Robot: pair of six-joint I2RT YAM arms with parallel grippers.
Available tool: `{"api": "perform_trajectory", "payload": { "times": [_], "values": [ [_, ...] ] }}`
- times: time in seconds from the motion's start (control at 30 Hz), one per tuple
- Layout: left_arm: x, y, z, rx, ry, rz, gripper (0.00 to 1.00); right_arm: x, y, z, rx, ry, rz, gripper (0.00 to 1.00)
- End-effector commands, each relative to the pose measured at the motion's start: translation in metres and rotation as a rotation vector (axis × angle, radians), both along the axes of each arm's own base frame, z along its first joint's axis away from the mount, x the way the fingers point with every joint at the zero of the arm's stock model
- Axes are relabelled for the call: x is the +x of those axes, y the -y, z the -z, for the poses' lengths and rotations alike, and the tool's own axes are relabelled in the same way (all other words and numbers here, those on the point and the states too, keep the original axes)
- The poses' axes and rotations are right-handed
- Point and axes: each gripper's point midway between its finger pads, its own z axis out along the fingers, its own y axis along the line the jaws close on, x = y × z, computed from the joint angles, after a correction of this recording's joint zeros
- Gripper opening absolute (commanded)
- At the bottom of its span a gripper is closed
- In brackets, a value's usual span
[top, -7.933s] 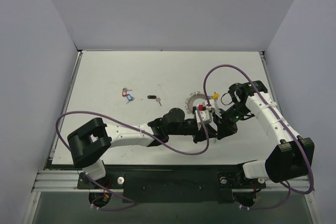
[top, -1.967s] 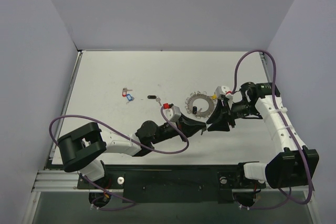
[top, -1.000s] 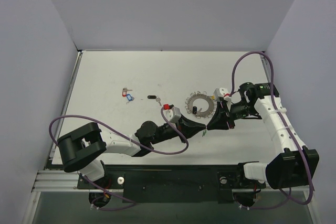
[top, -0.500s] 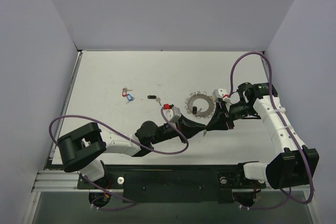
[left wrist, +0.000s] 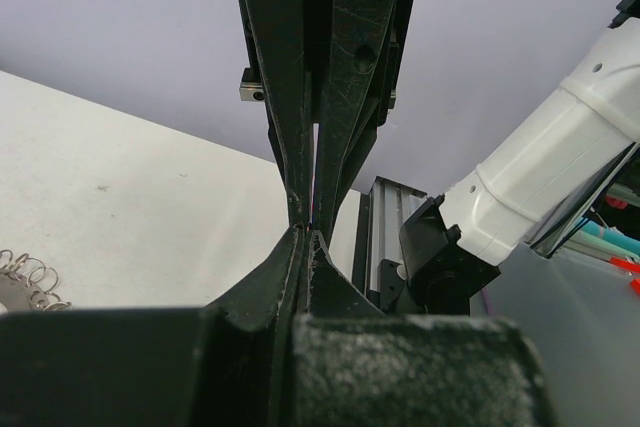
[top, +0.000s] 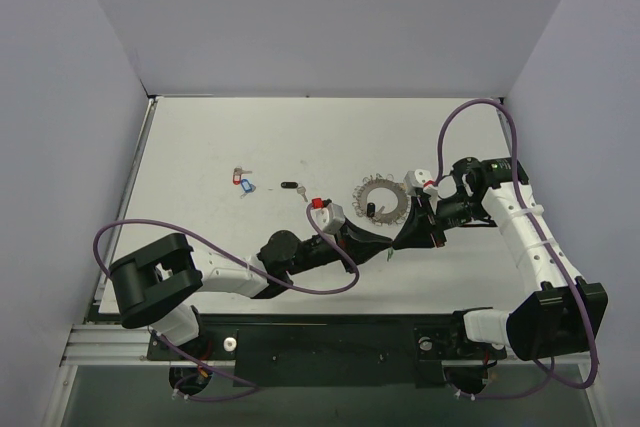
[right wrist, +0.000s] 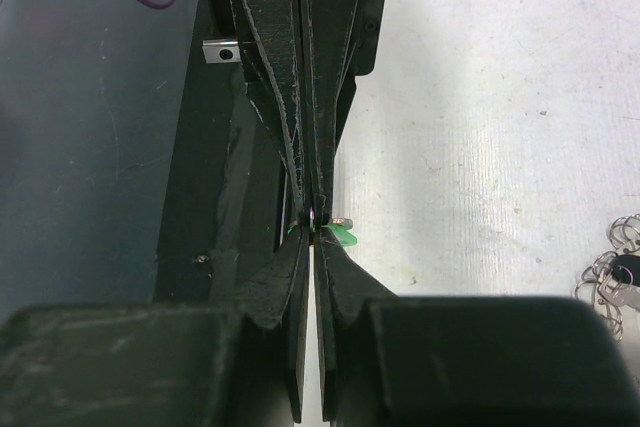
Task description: Put the keys on the keyring
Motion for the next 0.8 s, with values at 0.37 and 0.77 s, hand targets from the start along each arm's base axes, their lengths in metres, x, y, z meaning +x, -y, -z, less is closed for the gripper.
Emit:
{"api": "perform_trajectory", "payload": {
  "times": [0.37,0.77],
  "values": [
    [-0.013,-0.034,-0.096,-0.334,0.145,0.001,0.51,-0.014,0.001,-0.003,0.005,-0.109,0.011,0.00],
    [0.008,-0.041,-0.042,0.111,0.064,-0.016,0.58,-0.026,0.024,0.021,-0.160,-0.046,-0.057,0.00]
  ]
}}
